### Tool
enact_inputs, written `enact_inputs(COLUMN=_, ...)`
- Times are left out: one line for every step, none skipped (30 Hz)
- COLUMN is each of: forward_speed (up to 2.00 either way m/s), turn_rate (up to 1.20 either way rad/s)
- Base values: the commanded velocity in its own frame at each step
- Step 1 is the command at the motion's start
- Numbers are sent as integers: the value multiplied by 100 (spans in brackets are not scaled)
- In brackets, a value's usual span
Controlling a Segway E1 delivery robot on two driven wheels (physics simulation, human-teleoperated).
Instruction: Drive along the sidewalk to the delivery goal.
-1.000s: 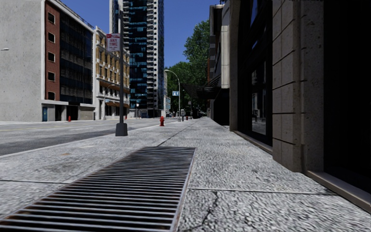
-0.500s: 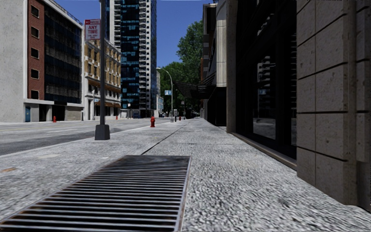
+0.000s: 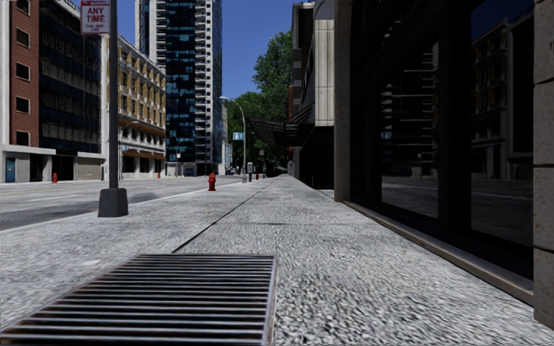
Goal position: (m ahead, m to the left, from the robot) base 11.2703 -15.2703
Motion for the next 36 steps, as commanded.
enact_inputs(forward_speed=200, turn_rate=0)
enact_inputs(forward_speed=200, turn_rate=0)
enact_inputs(forward_speed=200, turn_rate=0)
enact_inputs(forward_speed=200, turn_rate=0)
enact_inputs(forward_speed=200, turn_rate=0)
enact_inputs(forward_speed=200, turn_rate=0)
enact_inputs(forward_speed=200, turn_rate=0)
enact_inputs(forward_speed=200, turn_rate=0)
enact_inputs(forward_speed=200, turn_rate=0)
enact_inputs(forward_speed=200, turn_rate=0)
enact_inputs(forward_speed=200, turn_rate=-74)
enact_inputs(forward_speed=200, turn_rate=-99)
enact_inputs(forward_speed=200, turn_rate=-107)
enact_inputs(forward_speed=200, turn_rate=-109)
enact_inputs(forward_speed=200, turn_rate=-73)
enact_inputs(forward_speed=200, turn_rate=-12)
enact_inputs(forward_speed=200, turn_rate=-12)
enact_inputs(forward_speed=200, turn_rate=-2)
enact_inputs(forward_speed=200, turn_rate=0)
enact_inputs(forward_speed=200, turn_rate=0)
enact_inputs(forward_speed=200, turn_rate=0)
enact_inputs(forward_speed=200, turn_rate=0)
enact_inputs(forward_speed=200, turn_rate=0)
enact_inputs(forward_speed=200, turn_rate=0)
enact_inputs(forward_speed=200, turn_rate=0)
enact_inputs(forward_speed=200, turn_rate=0)
enact_inputs(forward_speed=200, turn_rate=0)
enact_inputs(forward_speed=200, turn_rate=0)
enact_inputs(forward_speed=200, turn_rate=0)
enact_inputs(forward_speed=200, turn_rate=0)
enact_inputs(forward_speed=200, turn_rate=0)
enact_inputs(forward_speed=200, turn_rate=0)
enact_inputs(forward_speed=200, turn_rate=0)
enact_inputs(forward_speed=200, turn_rate=0)
enact_inputs(forward_speed=200, turn_rate=-45)
enact_inputs(forward_speed=200, turn_rate=-120)
